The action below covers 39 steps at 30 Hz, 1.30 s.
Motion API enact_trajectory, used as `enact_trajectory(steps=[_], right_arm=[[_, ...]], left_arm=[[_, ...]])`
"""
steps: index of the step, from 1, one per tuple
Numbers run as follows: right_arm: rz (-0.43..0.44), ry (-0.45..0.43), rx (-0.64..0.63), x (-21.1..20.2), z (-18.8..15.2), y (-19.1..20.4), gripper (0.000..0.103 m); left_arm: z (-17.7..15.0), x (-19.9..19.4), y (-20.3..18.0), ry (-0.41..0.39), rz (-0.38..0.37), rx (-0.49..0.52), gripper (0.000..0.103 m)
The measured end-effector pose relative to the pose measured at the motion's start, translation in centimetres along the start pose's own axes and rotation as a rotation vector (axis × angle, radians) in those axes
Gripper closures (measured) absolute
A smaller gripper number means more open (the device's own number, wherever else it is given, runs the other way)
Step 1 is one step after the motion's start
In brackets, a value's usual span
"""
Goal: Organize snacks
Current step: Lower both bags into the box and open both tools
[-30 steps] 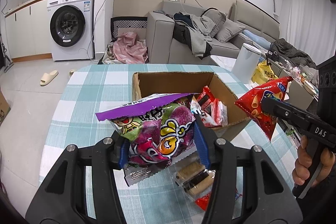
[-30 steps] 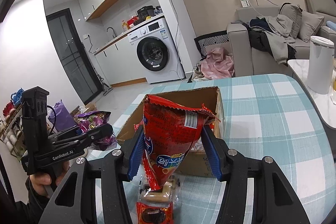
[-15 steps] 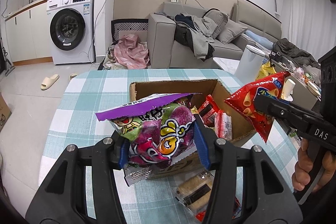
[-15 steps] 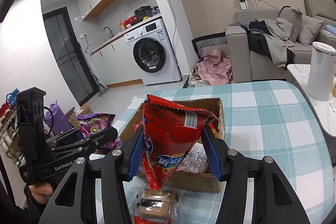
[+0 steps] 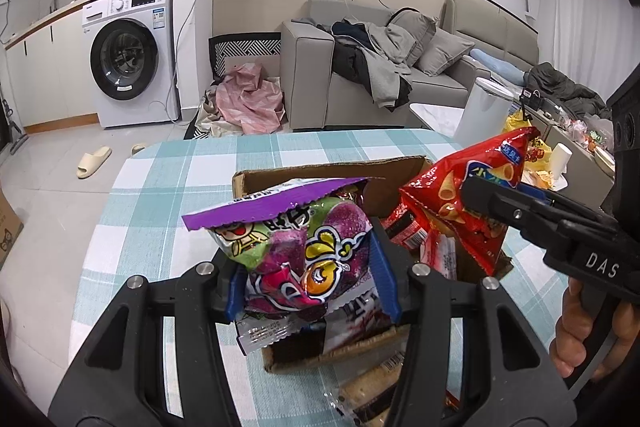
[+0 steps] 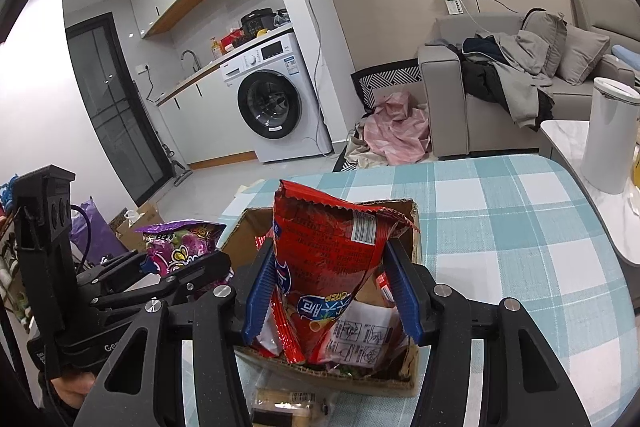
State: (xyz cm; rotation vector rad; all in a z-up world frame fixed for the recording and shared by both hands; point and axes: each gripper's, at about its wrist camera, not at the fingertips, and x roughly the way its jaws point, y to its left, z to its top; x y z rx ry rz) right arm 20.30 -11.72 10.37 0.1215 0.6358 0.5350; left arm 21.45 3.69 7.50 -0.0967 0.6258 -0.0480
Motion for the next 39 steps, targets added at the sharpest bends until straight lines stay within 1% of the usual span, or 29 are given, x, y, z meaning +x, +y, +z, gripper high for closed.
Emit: enact_trajectory(steps=[5,11,17,26,31,33,35,36,37,39], right_arm=[[-0.023,0.002,0.014,1.3,0.3,-0.1,0.049],[-0.045,0.025,0.022,3.0,0.2,-0.4,0.049],[-0.062,0.049,0.024,4.4,0.1,-0.9,0.049],[-0.062,0.083,0.016,5.8,-0.1,-1.3,0.049],[-0.066,0.096,-0.014,6.1,-0.4,-1.2,0.05],[-0.047,0.103,-0.028,6.0,-0.5,-1.1,0.05],[-0.029,0.089,-0.042,5.4,-0.5,-1.1,0.05],[-0.025,0.075,-0.052,5.0,-0.5,-1.0,0.048],[-0.03,0.061,-0.061,4.5,-0.6,-0.9,0.041],[-0.045,0.026,-0.072,3.5,-0.7,-1.0,0.031]], left_arm=[[0.6,1.8,-0.1,0.013,0.003,0.004,0.054],[1.0,3.7,0.1,0.025,0.005,0.007,0.054],[0.6,5.1,0.1,0.04,0.007,0.019,0.054],[-0.1,6.0,0.2,0.053,0.006,0.036,0.054],[-0.6,6.3,0.2,0.063,0.007,0.052,0.054],[-0.8,6.3,0.3,0.073,0.004,0.052,0.054],[-0.9,6.1,0.4,0.079,-0.004,0.048,0.052],[-0.9,6.0,0.5,0.084,-0.003,0.047,0.052],[-1.0,5.9,0.6,0.089,0.002,0.049,0.051],[-1.2,5.4,0.9,0.084,-0.003,0.051,0.049]])
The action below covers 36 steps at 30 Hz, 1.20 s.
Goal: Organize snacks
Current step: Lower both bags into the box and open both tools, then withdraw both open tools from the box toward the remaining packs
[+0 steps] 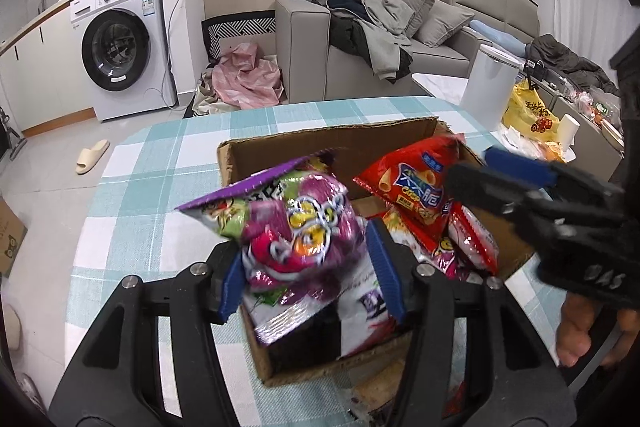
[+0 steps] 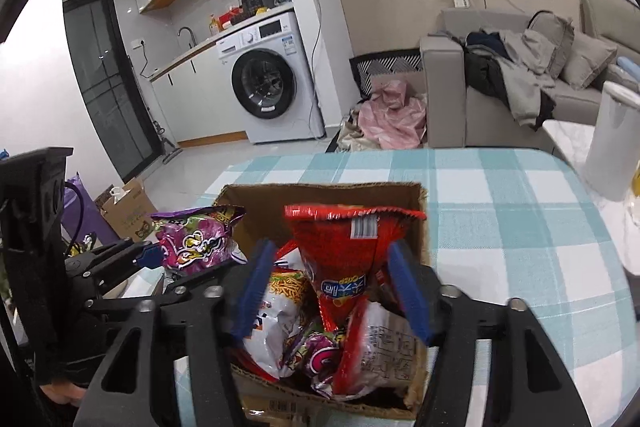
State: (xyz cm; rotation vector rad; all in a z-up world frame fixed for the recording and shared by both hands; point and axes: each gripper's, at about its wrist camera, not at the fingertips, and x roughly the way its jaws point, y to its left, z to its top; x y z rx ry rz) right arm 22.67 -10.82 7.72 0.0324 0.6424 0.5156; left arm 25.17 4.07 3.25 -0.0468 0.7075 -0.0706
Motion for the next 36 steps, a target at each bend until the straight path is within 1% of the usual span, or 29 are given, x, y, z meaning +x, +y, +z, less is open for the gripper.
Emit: enact_trajectory(steps=[2,3,4,5,6,7,8,9,13,14,17,22,27,31,36], right_arm=[[-0.011,-0.017,-0.008,-0.8,-0.1,-0.1,0.027],[-0.012,-0.016,-0.01,-1.1,-0.2,-0.2,0.024],[-0.01,-0.016,-0.008,-1.4,-0.3,-0.4,0.02],[-0.01,-0.015,-0.005,-1.7,-0.4,-0.5,0.017],[-0.013,-0.013,0.0,-2.0,-0.6,-0.7,0.011],[-0.011,-0.013,0.004,-2.3,-0.7,-0.8,0.006],[-0.007,-0.012,0.009,-2.6,-0.9,-0.9,0.005],[-0.004,-0.006,0.014,-2.8,-1.0,-1.0,0.002],[0.007,0.011,0.007,-3.6,-1.6,-1.1,0.001],[0.01,0.019,0.004,-3.7,-1.8,-1.0,0.001],[0.019,0.041,-0.005,-4.2,-2.5,-0.5,0.001],[0.029,0.071,-0.025,-4.8,-4.0,0.1,0.0],[0.038,0.097,-0.016,-5.4,-5.3,0.3,0.0],[0.025,0.114,-0.007,-5.7,-6.2,-0.1,0.0],[0.029,0.139,0.001,-5.9,-7.4,-0.4,0.0]], left_arm=[[-0.4,-0.6,0.0,-0.005,-0.014,-0.002,0.047],[-0.5,-1.0,0.1,-0.01,-0.024,-0.002,0.042],[-0.7,-1.4,-0.1,-0.014,-0.03,-0.001,0.041],[-0.8,-1.9,-0.1,-0.018,-0.035,0.001,0.036],[-1.0,-2.3,-0.1,-0.023,-0.036,0.001,0.027],[-1.2,-2.8,-0.1,-0.031,-0.026,-0.001,0.021],[-1.3,-3.4,-0.2,-0.039,-0.022,0.0,0.017],[-1.5,-3.9,-0.3,-0.049,-0.019,-0.001,0.017],[-2.2,-5.5,-0.1,-0.055,-0.031,-0.021,0.016],[-2.4,-5.9,-0.3,-0.055,-0.032,-0.024,0.014],[-3.2,-7.0,-0.6,-0.062,-0.024,-0.021,0.001],[-4.7,-8.7,-0.9,-0.069,-0.018,-0.019,0.001],[-6.2,-9.9,-1.0,-0.073,-0.004,-0.028,0.001],[-7.4,-10.7,-0.6,-0.065,0.007,-0.033,0.001],[-8.9,-11.1,-0.2,-0.049,0.013,-0.036,0.001]])
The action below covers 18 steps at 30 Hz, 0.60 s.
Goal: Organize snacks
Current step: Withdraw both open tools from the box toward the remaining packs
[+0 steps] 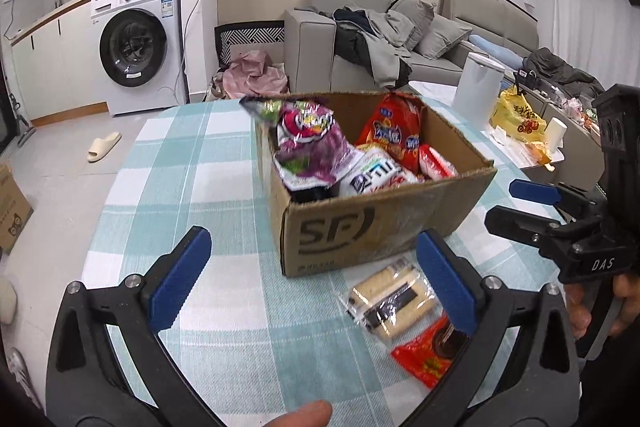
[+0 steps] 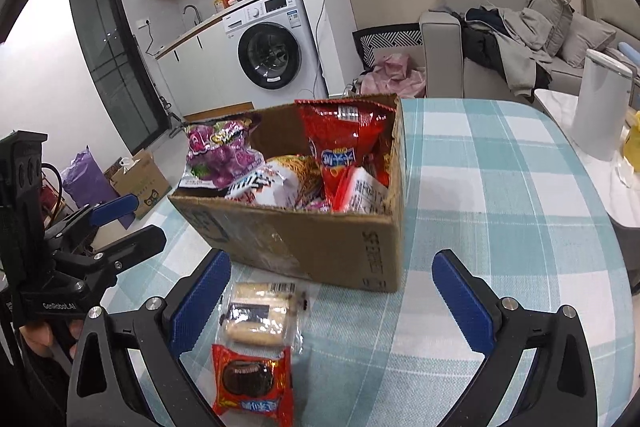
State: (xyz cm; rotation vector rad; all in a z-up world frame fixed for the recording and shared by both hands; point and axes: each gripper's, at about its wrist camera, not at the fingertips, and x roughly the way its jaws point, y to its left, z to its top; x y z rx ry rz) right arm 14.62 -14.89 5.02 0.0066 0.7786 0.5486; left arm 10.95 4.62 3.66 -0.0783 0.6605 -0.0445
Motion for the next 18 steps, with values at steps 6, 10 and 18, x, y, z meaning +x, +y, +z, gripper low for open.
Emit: enact_trajectory(steps=[6,10,18], right_arm=[[-0.014,0.039,-0.03,0.1,-1.5,0.2,0.0],[-0.025,0.062,-0.046,0.4,-2.3,0.4,0.0],[-0.002,0.154,-0.137,1.7,-4.0,2.3,0.0]], left_arm=[[-0.8,0.6,0.2,0.023,0.01,0.002,0.001],[-1.2,0.5,0.3,0.03,0.012,0.005,0.001],[-1.5,0.9,-0.1,0.04,0.027,0.02,0.001]])
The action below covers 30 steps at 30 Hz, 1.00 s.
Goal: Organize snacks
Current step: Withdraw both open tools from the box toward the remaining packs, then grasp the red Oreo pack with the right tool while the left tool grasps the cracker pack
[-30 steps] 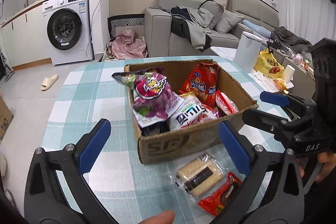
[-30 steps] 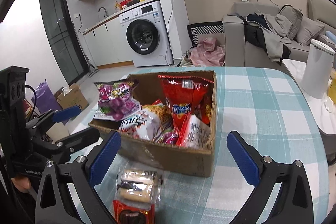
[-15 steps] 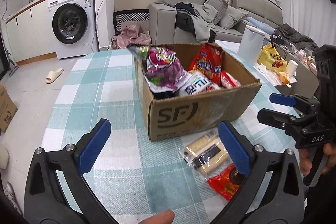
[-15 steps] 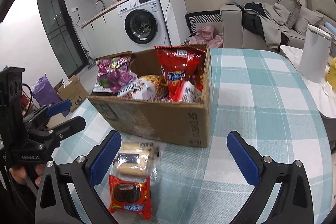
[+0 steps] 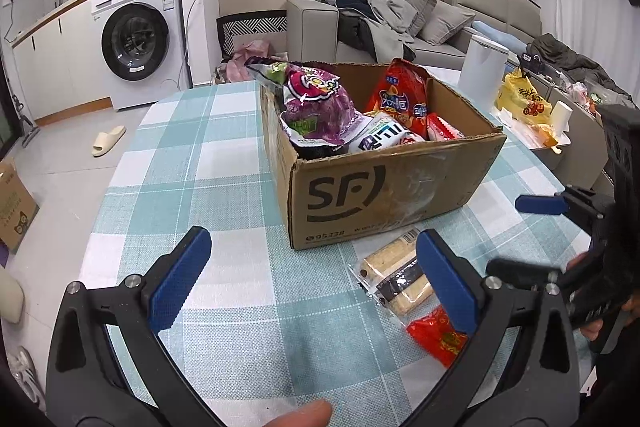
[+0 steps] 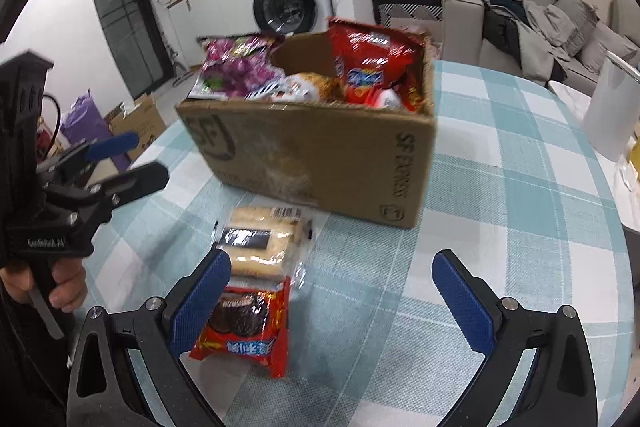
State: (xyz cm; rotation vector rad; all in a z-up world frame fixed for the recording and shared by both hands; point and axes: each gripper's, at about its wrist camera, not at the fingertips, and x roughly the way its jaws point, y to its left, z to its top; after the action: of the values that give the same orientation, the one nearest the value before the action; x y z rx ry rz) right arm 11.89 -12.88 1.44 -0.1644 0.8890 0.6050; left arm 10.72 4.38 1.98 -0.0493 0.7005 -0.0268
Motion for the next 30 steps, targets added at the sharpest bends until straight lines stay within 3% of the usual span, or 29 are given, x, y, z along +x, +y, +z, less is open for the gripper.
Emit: enact_trajectory(steps=[15,26,30], right_arm=[[0.044,0.156,-0.171,3.8,-2.0,4.5,0.0],[0.004,0.184,-0.071,4.1,-2.0,0.1,0.0],[0.031,0.176,-0.067,3.8,-1.9,-0.1,0.001]], left_arm=[[-0.1,1.6,1.3,0.035,0.007,-0.03,0.001],[-0.5,2.6,1.2,0.057,0.009,-0.022,0.001],[-0.7,2.8,1.0,0.061,0.006,-0.019,0.001]])
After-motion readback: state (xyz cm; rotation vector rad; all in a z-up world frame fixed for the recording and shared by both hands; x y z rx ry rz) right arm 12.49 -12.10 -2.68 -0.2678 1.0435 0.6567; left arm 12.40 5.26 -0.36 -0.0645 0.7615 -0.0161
